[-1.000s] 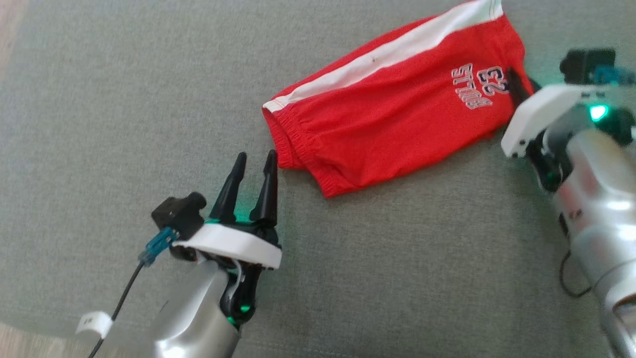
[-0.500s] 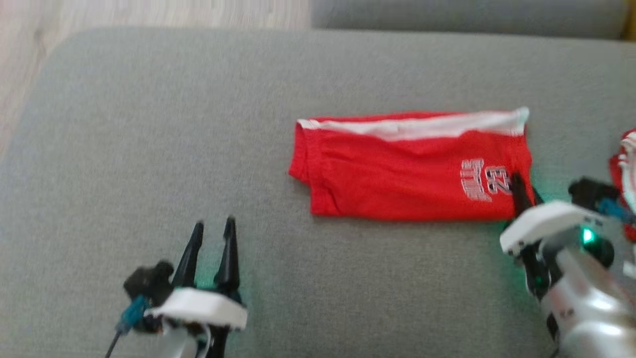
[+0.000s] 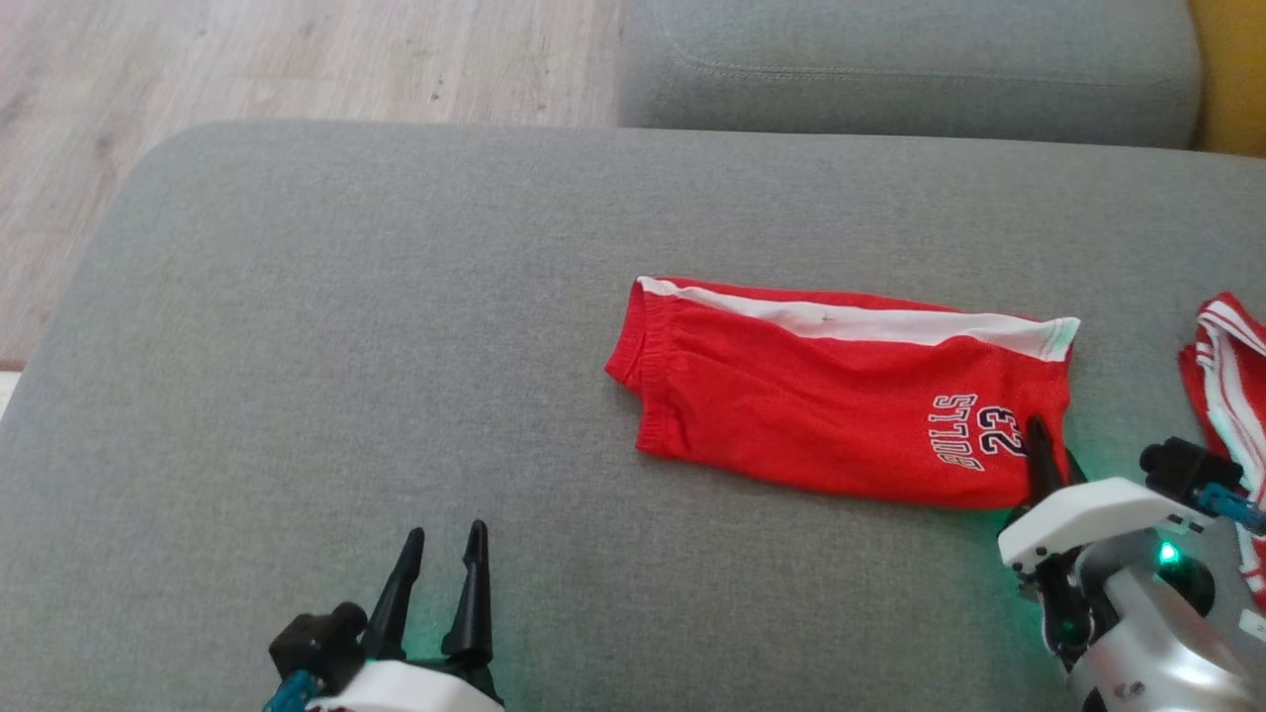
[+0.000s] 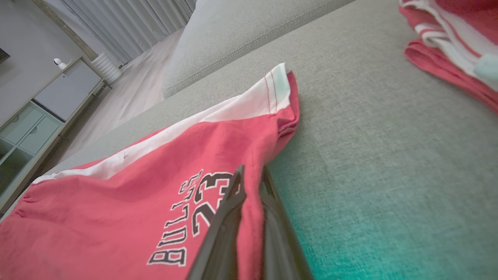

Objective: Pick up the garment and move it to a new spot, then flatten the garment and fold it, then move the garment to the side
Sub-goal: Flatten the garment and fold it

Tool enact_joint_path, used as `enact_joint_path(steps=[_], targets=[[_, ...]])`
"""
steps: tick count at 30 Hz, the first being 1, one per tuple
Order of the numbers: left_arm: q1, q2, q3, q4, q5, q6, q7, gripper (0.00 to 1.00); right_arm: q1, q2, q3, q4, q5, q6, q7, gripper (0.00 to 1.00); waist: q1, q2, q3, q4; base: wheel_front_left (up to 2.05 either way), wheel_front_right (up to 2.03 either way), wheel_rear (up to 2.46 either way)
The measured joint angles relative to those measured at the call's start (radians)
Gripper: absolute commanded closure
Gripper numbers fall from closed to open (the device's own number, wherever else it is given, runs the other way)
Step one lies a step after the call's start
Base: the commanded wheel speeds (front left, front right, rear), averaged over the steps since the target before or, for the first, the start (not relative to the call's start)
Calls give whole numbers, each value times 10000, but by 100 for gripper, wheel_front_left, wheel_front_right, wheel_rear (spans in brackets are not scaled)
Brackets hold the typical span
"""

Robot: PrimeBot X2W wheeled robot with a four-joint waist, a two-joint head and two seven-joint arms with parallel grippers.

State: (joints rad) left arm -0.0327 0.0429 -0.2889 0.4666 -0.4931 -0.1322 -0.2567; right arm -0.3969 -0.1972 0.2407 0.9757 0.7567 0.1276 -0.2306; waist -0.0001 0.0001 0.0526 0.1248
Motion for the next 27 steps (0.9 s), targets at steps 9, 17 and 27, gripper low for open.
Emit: enact_joint_path(steps=[9,17,27], targets=[[-132,0,-414,171,-8,0,0,0,-859,301,642,-1016,-533,0,-88,100,2,0,178,383,0,0,0],[-244,4,-700,376,-382,0,0,0,-1354,1346,3085,-2086,-589,0,424,28,1,0,197,1036,0,0,0],[-366,8,-249,288,123,0,0,0,-913,1354,4230,-2497,-203,-2,-59,0,1,0,257,939,0,0,0]])
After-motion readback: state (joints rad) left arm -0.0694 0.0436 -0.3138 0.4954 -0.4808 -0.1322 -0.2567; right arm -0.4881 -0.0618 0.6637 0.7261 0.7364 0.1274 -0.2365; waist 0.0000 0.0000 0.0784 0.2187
